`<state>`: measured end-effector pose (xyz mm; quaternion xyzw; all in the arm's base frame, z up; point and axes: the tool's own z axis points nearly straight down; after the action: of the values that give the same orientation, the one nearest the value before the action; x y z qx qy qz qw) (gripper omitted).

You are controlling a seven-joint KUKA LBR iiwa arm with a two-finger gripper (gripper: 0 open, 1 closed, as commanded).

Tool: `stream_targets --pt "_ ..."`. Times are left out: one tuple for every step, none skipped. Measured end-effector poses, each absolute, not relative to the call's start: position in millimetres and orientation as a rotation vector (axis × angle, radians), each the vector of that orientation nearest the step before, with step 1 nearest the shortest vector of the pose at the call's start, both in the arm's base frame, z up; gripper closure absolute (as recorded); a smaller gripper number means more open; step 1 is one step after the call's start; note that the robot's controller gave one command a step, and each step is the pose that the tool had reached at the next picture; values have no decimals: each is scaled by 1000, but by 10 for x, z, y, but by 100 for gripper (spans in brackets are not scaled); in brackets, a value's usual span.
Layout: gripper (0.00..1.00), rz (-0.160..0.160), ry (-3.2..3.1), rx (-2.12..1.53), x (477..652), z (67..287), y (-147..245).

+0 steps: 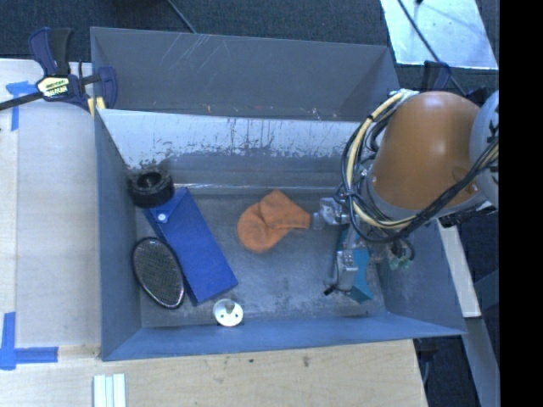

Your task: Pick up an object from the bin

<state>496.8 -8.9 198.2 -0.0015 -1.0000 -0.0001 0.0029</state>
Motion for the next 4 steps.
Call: stream_targets --pt "0 0 -3145 -5 4986 2024 -89" --pt "0 1 -3146 22 5179 1721 433" --pt "0 -7 -3144 50 5391 1616 572" --pt "0 -2 -3151 -99 5678 1105 464"
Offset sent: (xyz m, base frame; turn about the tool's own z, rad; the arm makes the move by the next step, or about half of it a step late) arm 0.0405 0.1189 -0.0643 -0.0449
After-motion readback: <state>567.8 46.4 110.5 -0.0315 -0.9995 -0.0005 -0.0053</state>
